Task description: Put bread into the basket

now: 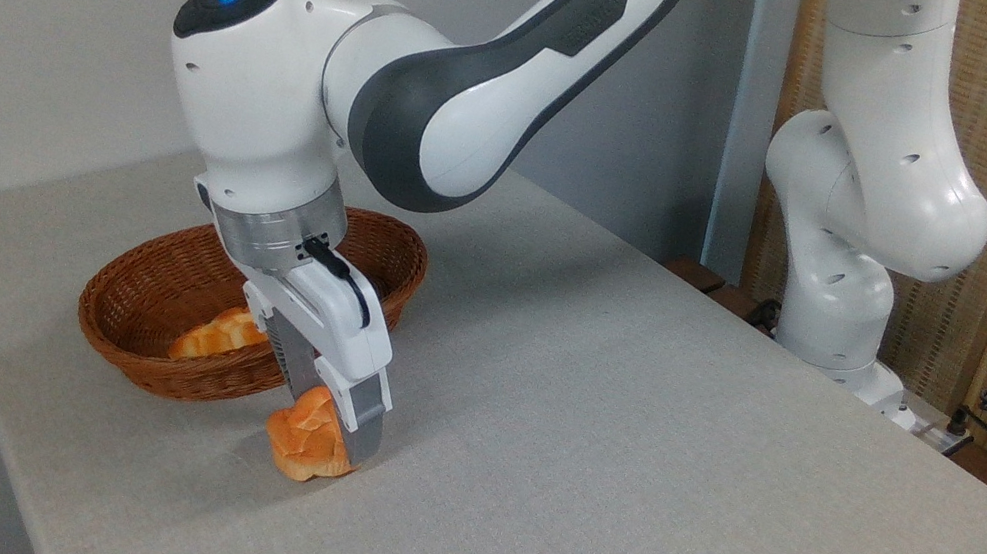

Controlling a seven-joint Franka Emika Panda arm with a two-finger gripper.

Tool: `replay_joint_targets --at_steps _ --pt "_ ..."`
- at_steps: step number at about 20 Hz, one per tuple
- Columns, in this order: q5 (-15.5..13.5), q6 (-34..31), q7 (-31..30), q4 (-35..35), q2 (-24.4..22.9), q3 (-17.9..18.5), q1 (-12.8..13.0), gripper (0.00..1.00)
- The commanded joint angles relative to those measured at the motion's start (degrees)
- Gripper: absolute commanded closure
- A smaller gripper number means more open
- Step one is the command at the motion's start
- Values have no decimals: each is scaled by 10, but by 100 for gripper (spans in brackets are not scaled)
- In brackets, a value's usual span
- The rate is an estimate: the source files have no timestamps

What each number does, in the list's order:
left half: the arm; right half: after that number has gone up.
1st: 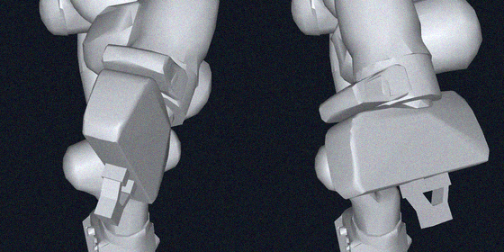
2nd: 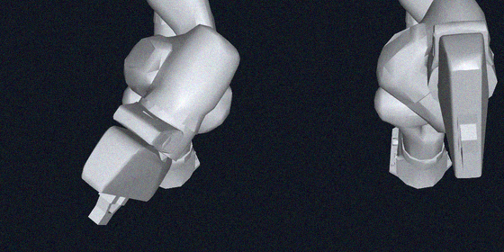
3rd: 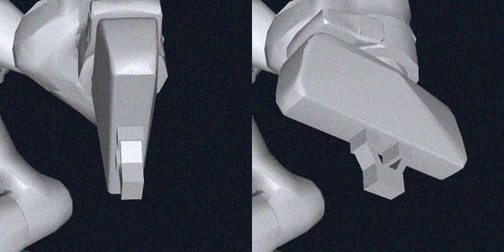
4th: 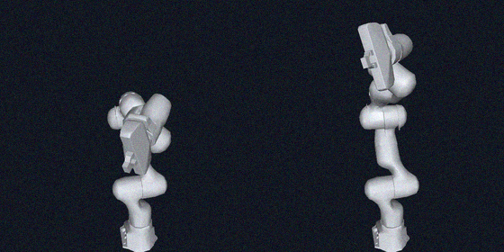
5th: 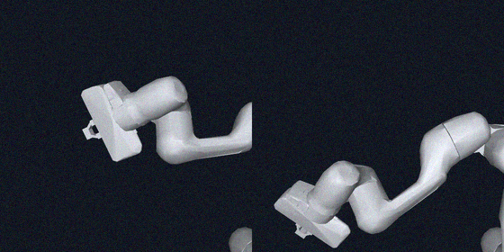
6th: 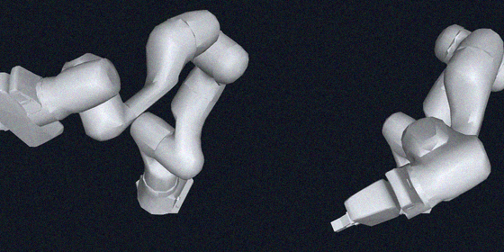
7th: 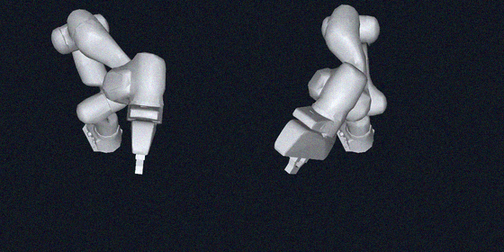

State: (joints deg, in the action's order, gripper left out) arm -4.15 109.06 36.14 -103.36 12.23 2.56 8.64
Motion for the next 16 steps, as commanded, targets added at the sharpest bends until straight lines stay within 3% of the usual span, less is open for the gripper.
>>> replay_joint_targets --at_steps 1,16 --pt "8 -9 15 0 -2 3 0 61" --pt "7 -10 16 3 -9 6 -1 61"
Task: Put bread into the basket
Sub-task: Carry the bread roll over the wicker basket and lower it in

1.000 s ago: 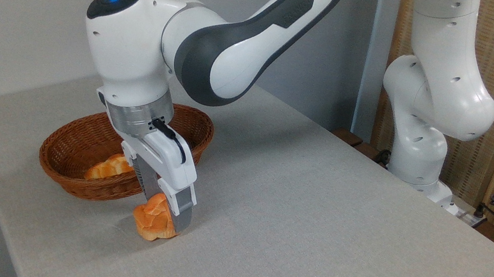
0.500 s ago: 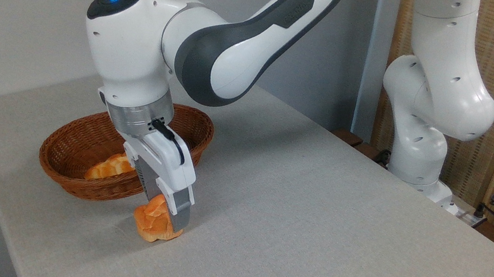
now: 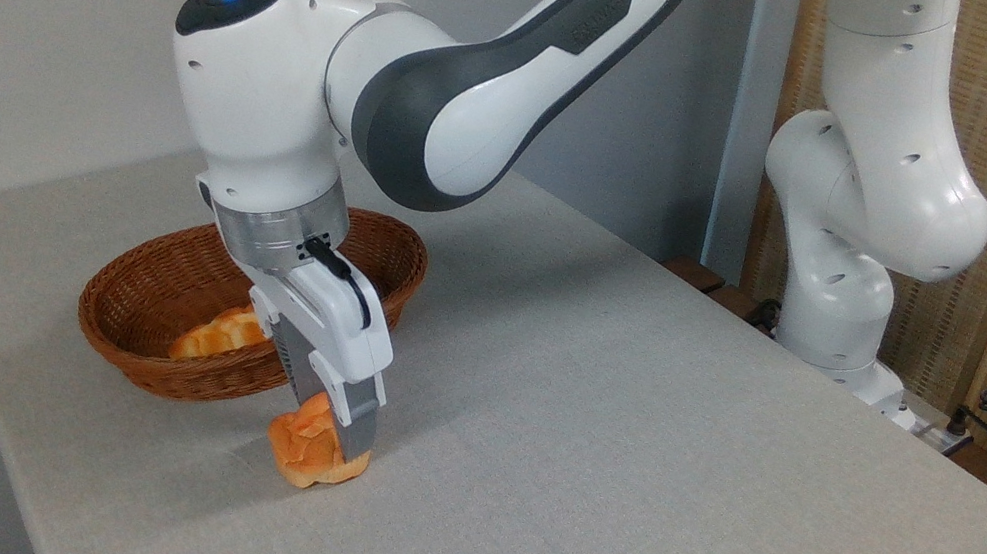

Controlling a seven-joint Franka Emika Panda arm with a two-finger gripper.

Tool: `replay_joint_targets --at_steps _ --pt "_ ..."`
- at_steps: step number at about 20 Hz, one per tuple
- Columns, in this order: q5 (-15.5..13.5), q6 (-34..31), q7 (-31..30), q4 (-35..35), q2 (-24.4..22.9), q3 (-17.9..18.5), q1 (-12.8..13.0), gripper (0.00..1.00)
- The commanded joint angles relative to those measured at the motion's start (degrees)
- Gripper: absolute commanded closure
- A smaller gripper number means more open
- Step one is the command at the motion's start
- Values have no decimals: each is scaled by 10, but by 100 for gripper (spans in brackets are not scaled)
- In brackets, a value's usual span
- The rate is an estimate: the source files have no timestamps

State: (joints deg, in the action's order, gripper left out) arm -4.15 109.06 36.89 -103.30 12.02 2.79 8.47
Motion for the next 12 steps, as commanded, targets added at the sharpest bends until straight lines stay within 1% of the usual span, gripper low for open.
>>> replay_joint_targets --at_steps 1,5,11,12 --pt "6 -10 8 2 -7 5 1 61" --pt "6 -10 8 5 -9 6 1 60" --pt "0 -10 6 27 -42 7 -1 60" --pt "-6 -10 6 33 -48 5 0 59"
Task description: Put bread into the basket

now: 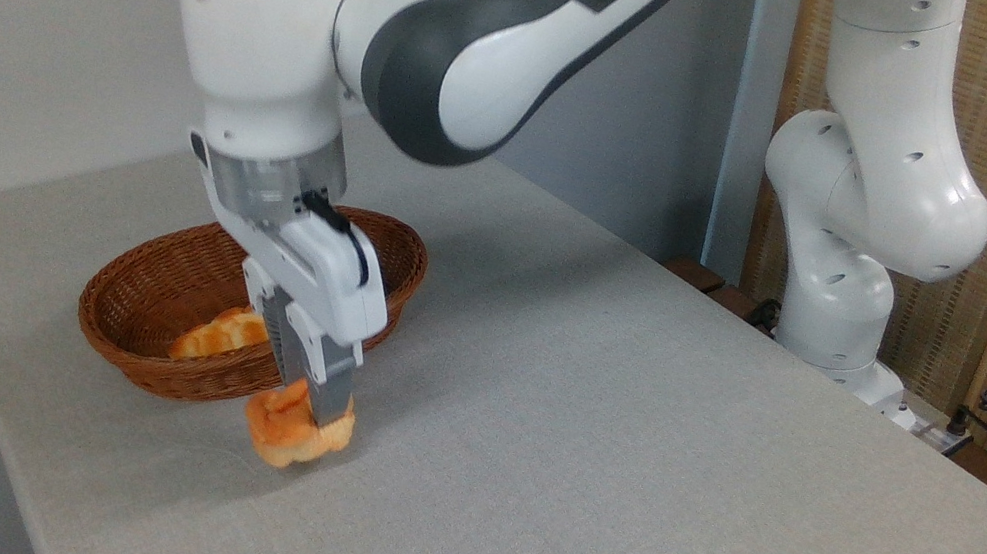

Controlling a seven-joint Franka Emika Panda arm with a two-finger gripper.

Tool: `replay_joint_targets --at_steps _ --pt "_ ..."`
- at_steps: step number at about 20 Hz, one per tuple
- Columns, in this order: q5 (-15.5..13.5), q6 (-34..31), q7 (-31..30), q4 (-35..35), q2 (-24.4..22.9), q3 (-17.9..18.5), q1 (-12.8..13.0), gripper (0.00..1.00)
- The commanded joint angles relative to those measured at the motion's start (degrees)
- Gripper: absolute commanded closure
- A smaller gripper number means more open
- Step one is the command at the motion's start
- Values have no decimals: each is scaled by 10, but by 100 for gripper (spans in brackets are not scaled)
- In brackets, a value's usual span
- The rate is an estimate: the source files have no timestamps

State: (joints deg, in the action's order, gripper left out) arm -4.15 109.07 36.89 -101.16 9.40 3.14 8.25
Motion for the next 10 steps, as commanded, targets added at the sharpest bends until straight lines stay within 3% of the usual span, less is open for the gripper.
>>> replay_joint_targets --at_steps 1,4,6,9,10 --pt "-21 -9 7 16 -27 -1 2 59" --pt "-76 -6 4 27 -34 -12 8 58" --pt "-88 -3 1 27 -35 -45 9 53" --pt "-89 -1 0 26 -32 -80 9 37" --pt "-89 0 0 26 -32 -87 10 23"
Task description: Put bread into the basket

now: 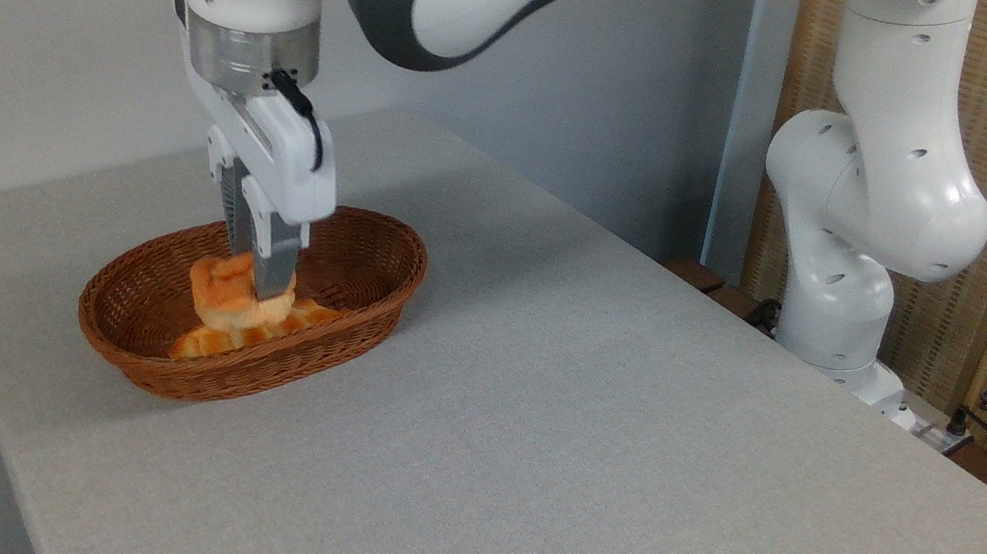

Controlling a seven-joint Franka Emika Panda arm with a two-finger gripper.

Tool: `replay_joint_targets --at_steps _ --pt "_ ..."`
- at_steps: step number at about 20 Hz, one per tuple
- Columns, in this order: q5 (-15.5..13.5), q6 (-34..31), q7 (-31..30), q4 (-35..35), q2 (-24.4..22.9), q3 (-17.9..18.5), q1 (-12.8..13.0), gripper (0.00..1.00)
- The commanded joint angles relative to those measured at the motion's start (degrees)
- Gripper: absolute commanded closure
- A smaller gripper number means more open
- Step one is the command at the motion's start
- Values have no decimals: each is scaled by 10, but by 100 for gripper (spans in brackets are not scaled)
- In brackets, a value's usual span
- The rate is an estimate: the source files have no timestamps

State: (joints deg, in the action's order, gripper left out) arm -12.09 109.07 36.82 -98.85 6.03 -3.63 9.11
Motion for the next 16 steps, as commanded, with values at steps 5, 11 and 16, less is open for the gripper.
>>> replay_joint_targets --at_steps 5,11,16 --pt "-3 15 4 4 21 -48 2 0" --pt "-3 18 4 4 29 -49 2 0" --pt "-3 26 1 4 29 -49 2 0"
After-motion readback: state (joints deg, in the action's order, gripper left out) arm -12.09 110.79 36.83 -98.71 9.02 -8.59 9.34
